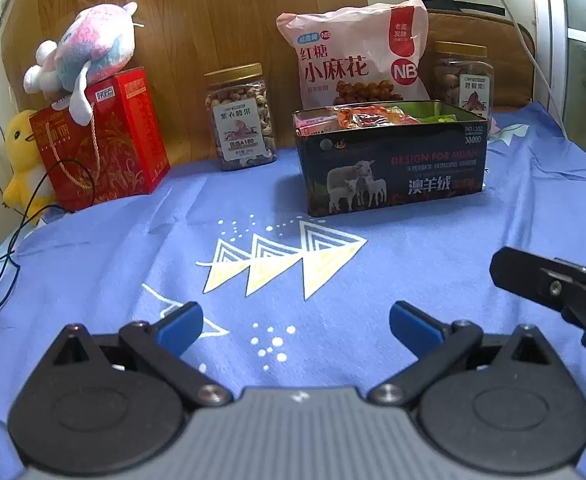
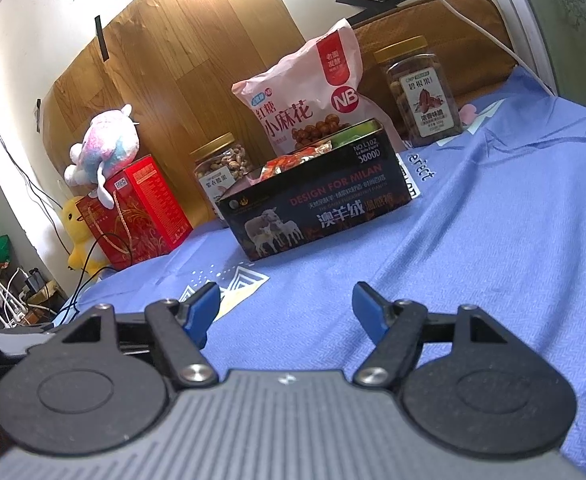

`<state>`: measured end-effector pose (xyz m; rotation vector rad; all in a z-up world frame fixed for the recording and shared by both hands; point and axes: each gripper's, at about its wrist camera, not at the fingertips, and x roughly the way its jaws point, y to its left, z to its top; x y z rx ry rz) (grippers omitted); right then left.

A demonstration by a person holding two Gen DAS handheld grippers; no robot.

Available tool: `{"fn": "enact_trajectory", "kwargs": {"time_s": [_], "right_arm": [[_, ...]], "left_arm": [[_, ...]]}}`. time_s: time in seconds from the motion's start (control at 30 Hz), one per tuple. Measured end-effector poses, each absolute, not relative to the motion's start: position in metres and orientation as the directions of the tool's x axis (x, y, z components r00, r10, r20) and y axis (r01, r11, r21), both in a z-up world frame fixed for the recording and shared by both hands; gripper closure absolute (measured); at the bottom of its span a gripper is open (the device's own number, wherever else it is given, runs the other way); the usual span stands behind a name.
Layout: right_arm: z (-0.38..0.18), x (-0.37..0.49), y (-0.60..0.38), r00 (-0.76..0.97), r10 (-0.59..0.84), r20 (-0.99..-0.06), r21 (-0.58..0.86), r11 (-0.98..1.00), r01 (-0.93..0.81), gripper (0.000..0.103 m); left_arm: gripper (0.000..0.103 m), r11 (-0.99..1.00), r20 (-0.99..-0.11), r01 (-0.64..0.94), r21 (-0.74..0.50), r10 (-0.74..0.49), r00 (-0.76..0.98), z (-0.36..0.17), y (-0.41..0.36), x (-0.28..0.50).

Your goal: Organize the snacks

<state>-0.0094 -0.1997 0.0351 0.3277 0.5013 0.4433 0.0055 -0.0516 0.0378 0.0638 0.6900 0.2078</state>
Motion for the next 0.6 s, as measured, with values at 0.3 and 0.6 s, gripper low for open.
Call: {"fn": "enact_trajectory", "kwargs": {"time_s": [0.3,0.6], "right_arm": [[0.036,-0.0098,-0.1995,0.786,0.481,-0.388,0.4,0.856,-0.327,0.028],[0.0367,-0.0098,-0.1983,0.788,0.477,-0.389,0.395,0.859,-0.325,0.028]], "left_arm": [[0.0,0.979,-0.636,-0.169,0.11,0.2,0.745,0.0375,-0.0491,0.0062],[0.0,0.988,-0.637,-0.131,0.088,0.157,0.755,0.0389,-0.0504,0.005]]}}
